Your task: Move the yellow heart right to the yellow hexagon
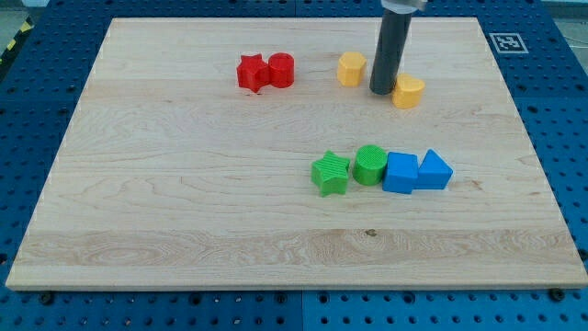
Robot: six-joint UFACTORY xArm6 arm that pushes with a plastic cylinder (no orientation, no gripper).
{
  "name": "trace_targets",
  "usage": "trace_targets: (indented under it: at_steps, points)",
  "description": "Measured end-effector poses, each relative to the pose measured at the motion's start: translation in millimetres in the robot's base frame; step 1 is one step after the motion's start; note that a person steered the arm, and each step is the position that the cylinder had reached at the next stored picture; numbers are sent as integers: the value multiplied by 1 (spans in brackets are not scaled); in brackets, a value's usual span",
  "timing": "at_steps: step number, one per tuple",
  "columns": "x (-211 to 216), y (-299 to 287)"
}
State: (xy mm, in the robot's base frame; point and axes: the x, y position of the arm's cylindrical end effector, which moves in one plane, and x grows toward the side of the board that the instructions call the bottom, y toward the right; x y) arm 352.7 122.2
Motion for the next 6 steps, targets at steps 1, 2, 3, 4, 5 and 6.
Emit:
trace_targets:
  at_steps: [1, 2, 3, 4, 5, 6]
  points:
    - [24, -21]
    - [41, -13]
    - [41, 58]
    - [40, 89]
    - [35, 73]
    - [21, 45]
